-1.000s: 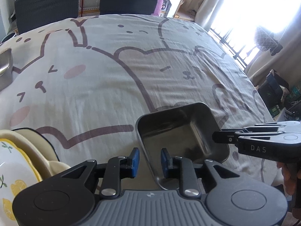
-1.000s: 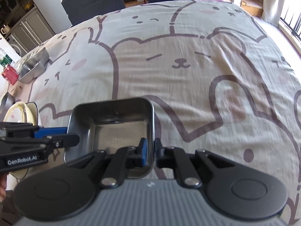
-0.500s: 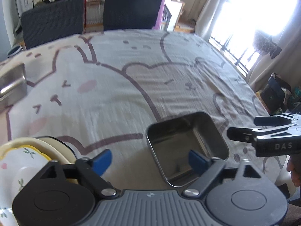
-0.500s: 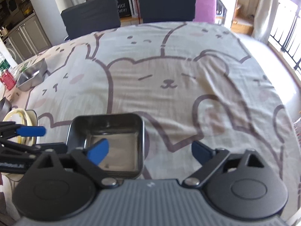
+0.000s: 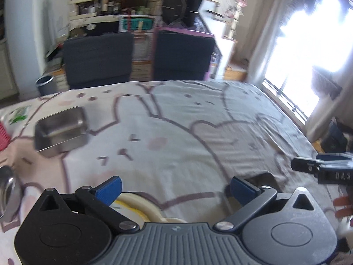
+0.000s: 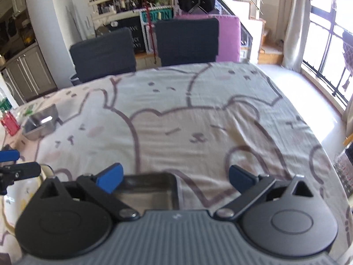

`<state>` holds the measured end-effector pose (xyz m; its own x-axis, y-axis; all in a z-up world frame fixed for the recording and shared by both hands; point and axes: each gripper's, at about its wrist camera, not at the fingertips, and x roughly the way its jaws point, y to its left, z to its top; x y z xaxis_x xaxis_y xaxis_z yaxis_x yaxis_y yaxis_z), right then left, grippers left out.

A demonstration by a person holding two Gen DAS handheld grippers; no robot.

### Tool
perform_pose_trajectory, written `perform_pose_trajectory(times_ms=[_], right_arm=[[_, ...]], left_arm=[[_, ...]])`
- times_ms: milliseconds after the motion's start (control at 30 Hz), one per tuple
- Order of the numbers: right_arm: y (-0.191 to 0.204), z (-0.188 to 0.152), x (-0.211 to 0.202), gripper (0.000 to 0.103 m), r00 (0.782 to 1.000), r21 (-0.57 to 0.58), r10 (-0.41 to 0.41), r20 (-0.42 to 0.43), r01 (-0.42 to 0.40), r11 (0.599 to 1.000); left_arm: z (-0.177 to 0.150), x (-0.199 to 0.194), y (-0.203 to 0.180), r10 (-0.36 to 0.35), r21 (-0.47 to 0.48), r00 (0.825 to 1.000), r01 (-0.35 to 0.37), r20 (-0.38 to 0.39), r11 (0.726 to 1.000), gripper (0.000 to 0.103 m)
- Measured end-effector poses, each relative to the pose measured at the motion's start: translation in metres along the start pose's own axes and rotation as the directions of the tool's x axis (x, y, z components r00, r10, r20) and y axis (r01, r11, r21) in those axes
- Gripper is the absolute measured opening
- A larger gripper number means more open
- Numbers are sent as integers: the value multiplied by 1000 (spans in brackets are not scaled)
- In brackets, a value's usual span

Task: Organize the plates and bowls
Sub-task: 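Move both open grippers to the second stainless square tray by the red can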

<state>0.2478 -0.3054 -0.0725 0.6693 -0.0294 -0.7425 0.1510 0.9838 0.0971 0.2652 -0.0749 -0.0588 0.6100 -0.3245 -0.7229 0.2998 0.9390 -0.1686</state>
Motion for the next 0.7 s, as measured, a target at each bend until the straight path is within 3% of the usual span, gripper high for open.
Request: perform_pose_trajectory(times_ms=[333, 700], right_arm=[[97, 21, 22, 103, 985, -117, 165, 50, -158, 980], [198, 78, 81, 103, 954, -147, 294, 55, -283, 948]], left_arm=[[13, -16, 79, 154, -109, 987, -148, 49, 983, 103], [22, 10, 170, 257, -268, 965, -236, 45, 934, 102]])
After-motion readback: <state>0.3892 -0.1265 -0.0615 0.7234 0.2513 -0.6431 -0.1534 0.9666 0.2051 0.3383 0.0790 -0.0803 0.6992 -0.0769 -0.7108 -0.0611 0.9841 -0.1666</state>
